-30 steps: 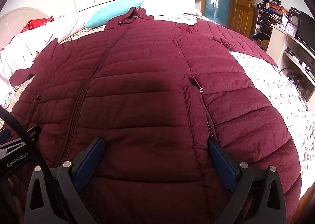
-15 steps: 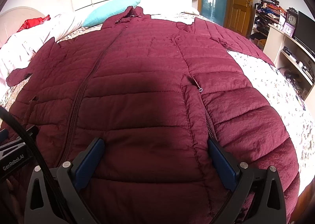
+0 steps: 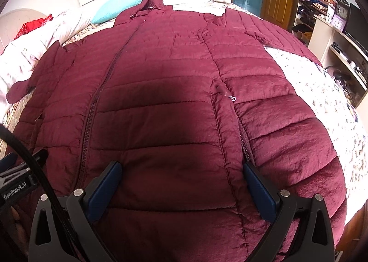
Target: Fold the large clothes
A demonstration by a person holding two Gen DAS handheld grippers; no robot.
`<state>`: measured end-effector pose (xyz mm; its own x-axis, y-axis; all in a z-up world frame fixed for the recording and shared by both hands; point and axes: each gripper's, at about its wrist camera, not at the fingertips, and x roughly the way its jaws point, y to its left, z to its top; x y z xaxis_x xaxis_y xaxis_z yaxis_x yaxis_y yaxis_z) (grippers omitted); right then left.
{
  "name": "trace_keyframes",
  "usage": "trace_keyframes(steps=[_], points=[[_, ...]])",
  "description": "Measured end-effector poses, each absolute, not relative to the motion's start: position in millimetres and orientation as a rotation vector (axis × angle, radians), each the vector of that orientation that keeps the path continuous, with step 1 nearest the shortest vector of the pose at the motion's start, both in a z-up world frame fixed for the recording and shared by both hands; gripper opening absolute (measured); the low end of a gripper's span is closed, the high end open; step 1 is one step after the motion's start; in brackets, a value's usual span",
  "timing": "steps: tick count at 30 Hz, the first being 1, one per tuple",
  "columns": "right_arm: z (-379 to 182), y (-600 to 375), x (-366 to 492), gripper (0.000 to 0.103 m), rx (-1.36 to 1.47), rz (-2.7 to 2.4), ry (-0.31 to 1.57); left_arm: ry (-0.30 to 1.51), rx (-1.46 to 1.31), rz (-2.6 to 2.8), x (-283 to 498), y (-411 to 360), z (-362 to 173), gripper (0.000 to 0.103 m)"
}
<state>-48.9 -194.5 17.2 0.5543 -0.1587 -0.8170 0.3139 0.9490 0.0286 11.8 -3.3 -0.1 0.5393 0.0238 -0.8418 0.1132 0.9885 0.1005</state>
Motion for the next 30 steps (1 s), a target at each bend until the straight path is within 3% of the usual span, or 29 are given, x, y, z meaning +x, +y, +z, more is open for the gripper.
trace_keyframes(steps=[18, 30], points=[[41, -191, -51, 0.102, 0.198, -0.238, 0.996, 0.965, 0.097, -0.063, 11, 3, 2, 0.103], [90, -138, -48, 0.1, 0.024, -0.117, 0.9, 0.905, 0.022, 0.037, 15, 61, 52, 0.099]])
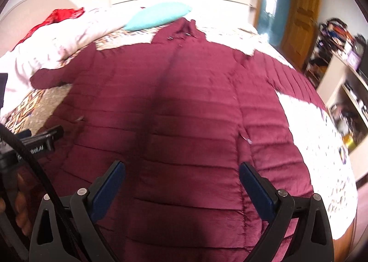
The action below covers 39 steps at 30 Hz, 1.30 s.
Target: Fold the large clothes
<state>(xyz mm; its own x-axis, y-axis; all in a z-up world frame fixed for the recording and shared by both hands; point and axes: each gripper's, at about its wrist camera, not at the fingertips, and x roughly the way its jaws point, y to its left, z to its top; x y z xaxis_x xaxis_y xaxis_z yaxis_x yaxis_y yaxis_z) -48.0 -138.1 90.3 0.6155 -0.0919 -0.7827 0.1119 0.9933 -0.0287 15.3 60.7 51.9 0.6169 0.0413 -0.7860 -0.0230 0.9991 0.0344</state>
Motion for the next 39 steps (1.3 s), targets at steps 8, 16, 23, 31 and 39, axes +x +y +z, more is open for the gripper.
trace_keyframes(steps=[8, 16, 23, 31, 39], points=[[152, -118, -18, 0.099, 0.149, 0.03, 0.869, 0.858, -0.031, 0.097, 16, 107, 75, 0.099], [227, -81, 18, 0.099, 0.329, 0.215, 0.751, 0.834, -0.027, 0.177, 49, 176, 99, 0.099], [156, -78, 31, 0.099, 0.259, 0.135, 0.877, 0.814, 0.013, 0.289, 121, 263, 109, 0.092], [90, -119, 36, 0.099, 0.25, -0.02, 0.977, 0.893, -0.195, 0.29, 213, 347, 78, 0.076], [54, -130, 47, 0.099, 0.231, -0.055, 1.019, 0.96, -0.383, 0.26, 277, 377, 30, 0.072]])
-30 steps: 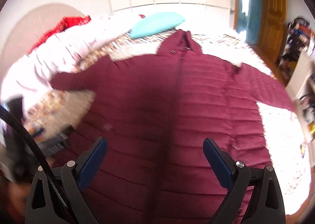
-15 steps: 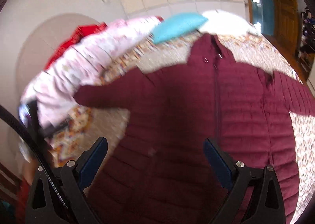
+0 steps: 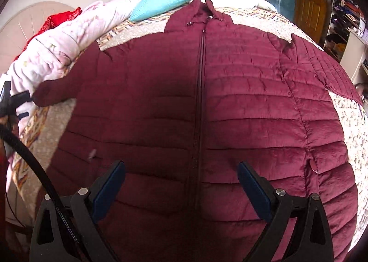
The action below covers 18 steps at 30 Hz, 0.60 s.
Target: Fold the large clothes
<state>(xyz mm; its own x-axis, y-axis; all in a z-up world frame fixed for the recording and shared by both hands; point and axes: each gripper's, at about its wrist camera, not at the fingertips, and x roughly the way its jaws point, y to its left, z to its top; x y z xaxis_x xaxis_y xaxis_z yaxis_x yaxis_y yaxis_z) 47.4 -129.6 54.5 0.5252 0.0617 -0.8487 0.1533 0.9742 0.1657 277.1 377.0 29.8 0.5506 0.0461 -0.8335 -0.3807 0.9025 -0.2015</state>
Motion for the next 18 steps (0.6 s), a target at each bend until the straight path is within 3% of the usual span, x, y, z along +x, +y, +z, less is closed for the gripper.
trace_keyframes(steps=[9, 10, 11, 14, 18], points=[[46, -122, 52, 0.099, 0.141, -0.065, 0.987, 0.967, -0.39, 0.303, 325, 371, 2, 0.07], [45, -122, 52, 0.099, 0.134, -0.067, 0.986, 0.966, -0.379, 0.319, 329, 369, 1, 0.063], [44, -122, 52, 0.099, 0.131, -0.069, 0.986, 0.967, -0.359, 0.344, 332, 367, 2, 0.048], [41, -124, 53, 0.099, 0.141, -0.072, 0.988, 0.956, -0.253, 0.43, 332, 357, 11, 0.019], [43, -125, 51, 0.099, 0.133, -0.063, 0.981, 0.884, -0.113, 0.454, 319, 328, 44, 0.011]])
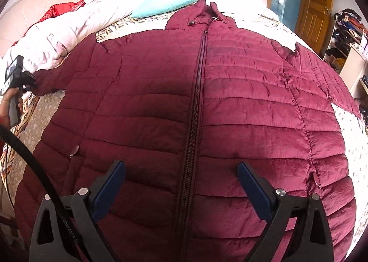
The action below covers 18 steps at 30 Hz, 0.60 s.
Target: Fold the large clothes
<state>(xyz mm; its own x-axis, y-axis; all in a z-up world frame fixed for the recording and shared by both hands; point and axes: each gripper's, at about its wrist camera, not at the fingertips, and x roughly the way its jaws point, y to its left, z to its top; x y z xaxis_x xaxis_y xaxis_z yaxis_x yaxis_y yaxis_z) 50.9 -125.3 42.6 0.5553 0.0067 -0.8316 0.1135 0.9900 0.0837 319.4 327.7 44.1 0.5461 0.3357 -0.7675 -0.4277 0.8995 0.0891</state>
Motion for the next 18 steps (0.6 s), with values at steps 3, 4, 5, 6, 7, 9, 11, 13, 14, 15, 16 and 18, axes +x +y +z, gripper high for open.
trace_keyframes(steps=[3, 4, 5, 6, 7, 9, 11, 13, 14, 15, 16, 18], points=[[47, -128, 45, 0.099, 0.145, -0.061, 0.966, 0.804, -0.038, 0.415, 305, 299, 79, 0.01], [51, -130, 43, 0.099, 0.155, -0.061, 0.958, 0.768, -0.015, 0.388, 298, 285, 95, 0.009], [55, -134, 39, 0.099, 0.168, -0.062, 0.945, 0.739, -0.001, 0.361, 293, 272, 107, 0.009], [58, -137, 36, 0.099, 0.177, -0.065, 0.933, 0.71, 0.01, 0.328, 286, 257, 121, 0.009], [63, -141, 30, 0.099, 0.189, -0.072, 0.916, 0.683, 0.015, 0.286, 278, 241, 135, 0.008], [71, -149, 22, 0.099, 0.204, -0.082, 0.892, 0.635, 0.024, 0.193, 262, 204, 160, 0.007], [77, -159, 11, 0.099, 0.221, -0.094, 0.871, 0.606, 0.028, 0.11, 250, 169, 177, 0.007], [82, -169, 0, 0.099, 0.243, -0.109, 0.852, 0.59, 0.011, -0.011, 235, 127, 190, 0.007], [85, -176, -5, 0.099, 0.257, -0.119, 0.843, 0.587, 0.006, -0.065, 228, 107, 194, 0.007], [87, -182, -11, 0.099, 0.271, -0.13, 0.836, 0.588, 0.006, -0.121, 221, 85, 195, 0.007], [88, -190, -18, 0.099, 0.289, -0.144, 0.828, 0.595, 0.011, -0.176, 213, 61, 194, 0.007], [90, -202, -28, 0.099, 0.312, -0.166, 0.821, 0.616, 0.032, -0.263, 194, 23, 188, 0.009]])
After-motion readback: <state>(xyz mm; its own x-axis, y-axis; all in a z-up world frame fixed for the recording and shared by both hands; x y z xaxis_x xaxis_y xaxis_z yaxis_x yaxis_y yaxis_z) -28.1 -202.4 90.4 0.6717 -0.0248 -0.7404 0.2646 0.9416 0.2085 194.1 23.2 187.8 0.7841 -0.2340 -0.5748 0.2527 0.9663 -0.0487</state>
